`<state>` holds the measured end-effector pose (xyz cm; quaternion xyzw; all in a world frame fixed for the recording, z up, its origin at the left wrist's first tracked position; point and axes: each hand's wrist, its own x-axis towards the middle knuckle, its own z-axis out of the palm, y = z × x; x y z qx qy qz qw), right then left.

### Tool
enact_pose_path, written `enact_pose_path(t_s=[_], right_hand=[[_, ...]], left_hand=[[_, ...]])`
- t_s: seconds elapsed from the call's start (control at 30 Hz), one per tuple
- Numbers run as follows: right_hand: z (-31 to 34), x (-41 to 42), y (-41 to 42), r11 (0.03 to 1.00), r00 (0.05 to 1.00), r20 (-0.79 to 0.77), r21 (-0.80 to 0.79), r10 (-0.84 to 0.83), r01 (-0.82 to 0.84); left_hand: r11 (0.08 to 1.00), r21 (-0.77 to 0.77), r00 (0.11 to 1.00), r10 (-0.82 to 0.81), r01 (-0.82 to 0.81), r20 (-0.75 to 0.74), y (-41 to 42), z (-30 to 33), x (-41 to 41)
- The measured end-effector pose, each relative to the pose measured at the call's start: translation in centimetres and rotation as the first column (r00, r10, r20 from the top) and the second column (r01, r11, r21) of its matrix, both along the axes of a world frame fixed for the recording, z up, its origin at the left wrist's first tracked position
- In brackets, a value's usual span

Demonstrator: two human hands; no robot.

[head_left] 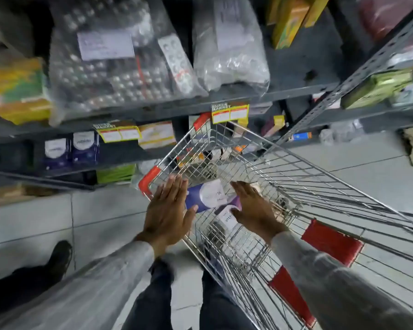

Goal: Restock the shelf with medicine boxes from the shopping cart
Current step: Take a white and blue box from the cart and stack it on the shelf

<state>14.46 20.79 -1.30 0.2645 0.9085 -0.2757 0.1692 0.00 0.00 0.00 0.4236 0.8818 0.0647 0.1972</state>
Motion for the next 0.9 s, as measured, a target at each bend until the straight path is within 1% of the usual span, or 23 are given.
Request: enact_pose_path(t_s=[0.07,0.13,0.17,0.23,0.27,0.3,0.33,0.37,0.4,0.43,0.47,0.5,0.53,0.57,0.63,0.67,0.7,0.77,0.8,0.9], right_hand=[[-2.5,-1.1,-0.1,0.998,0.998,-0.022,-0.036,0.053,-0.053],[-5.2,-2.1,-0.3,0.992,0.998,-0.013,-0.114,0.06,-0.061],[-6.3,-2.5,-0.6,0.982,1.0,-0.022,-0.186,0.018,-0.022],[-8.0,-3.1,-1.4,0.927,0.986,-0.039,-0.347,-0.165,0.141],[-8.4,-3.5,-1.8,0.882,0.964,-0.05,-0.417,-0.262,0.218],[-9.0,-3.7,-2.2,0.821,0.931,-0.053,-0.492,-0.361,0.291],[-9.6,-3.9,-2.5,0.751,0.888,-0.042,-0.553,-0.459,0.362],[-10.1,-4.0,-2.6,0.682,0.847,-0.003,-0.594,-0.532,0.427],[-10.1,-4.1,-2.5,0.604,0.811,0.076,-0.627,-0.581,0.492],[-10.3,-4.2,-2.3,0.547,0.792,0.154,-0.646,-0.591,0.533],[-10.7,-4.3,-2.1,0.526,0.793,0.208,-0.649,-0.573,0.55],[-10.8,-4.4,-1.9,0.529,0.808,0.227,-0.654,-0.543,0.54],[-10.9,-4.4,-1.8,0.548,0.827,0.23,-0.654,-0.514,0.522],[-11.0,-4.4,-1.7,0.577,0.841,0.217,-0.641,-0.497,0.506],[-10.5,-4.4,-1.7,0.617,0.856,0.182,-0.623,-0.485,0.482],[-10.6,-4.2,-1.8,0.632,0.858,0.155,-0.615,-0.489,0.471],[-9.9,-4.2,-1.8,0.647,0.858,0.131,-0.603,-0.497,0.467],[-6.9,-4.2,-1.6,0.686,0.865,0.089,-0.571,-0.494,0.45],[-5.3,-4.1,-1.5,0.702,0.865,0.055,-0.559,-0.499,0.441],[0.3,-3.7,-1.0,0.692,0.809,-0.091,-0.578,-0.581,0.432]], left_hand=[[1.0,0.004,0.999,-0.007,0.007,-0.034,0.3,-0.5,-0.5],[0.996,-0.085,1.0,-0.008,0.006,-0.024,0.7,-0.3,-0.9],[0.986,-0.168,1.0,0.005,-0.003,0.011,1.1,0.0,-0.9],[0.95,-0.312,0.998,0.04,-0.022,0.053,2.3,0.0,-0.9],[0.923,-0.378,0.989,0.11,-0.066,0.096,3.3,0.1,-1.0],[0.891,-0.434,0.96,0.224,-0.132,0.169,4.6,0.2,-1.3],[0.852,-0.462,0.874,0.401,-0.246,0.274,5.9,0.0,-1.6],[0.782,-0.489,0.71,0.59,-0.386,0.384,7.0,-0.5,-2.0],[0.689,-0.523,0.489,0.724,-0.501,0.486,7.9,-1.2,-2.2],[0.597,-0.563,0.289,0.788,-0.571,0.543,8.3,-2.1,-2.4],[0.528,-0.603,0.141,0.81,-0.598,0.57,8.2,-2.9,-2.5],[0.498,-0.626,0.073,0.813,-0.599,0.577,7.9,-3.5,-2.6],[0.494,-0.63,0.066,0.815,-0.599,0.575,7.6,-4.1,-2.6],[0.523,-0.619,0.109,0.807,-0.586,0.58,7.1,-4.6,-2.8],[0.566,-0.599,0.146,0.784,-0.566,0.603,6.8,-5.2,-3.2],[0.577,-0.582,0.141,0.769,-0.573,0.623,7.0,-5.2,-3.3],[0.573,-0.559,0.157,0.769,-0.599,0.619,7.0,-5.0,-3.5],[0.535,-0.51,0.157,0.778,-0.673,0.608,6.8,-3.8,-3.8],[0.539,-0.469,0.162,0.759,-0.7,0.631,6.7,-3.2,-4.0],[0.65,-0.282,0.255,0.604,-0.706,0.755,6.5,2.8,-4.3]])
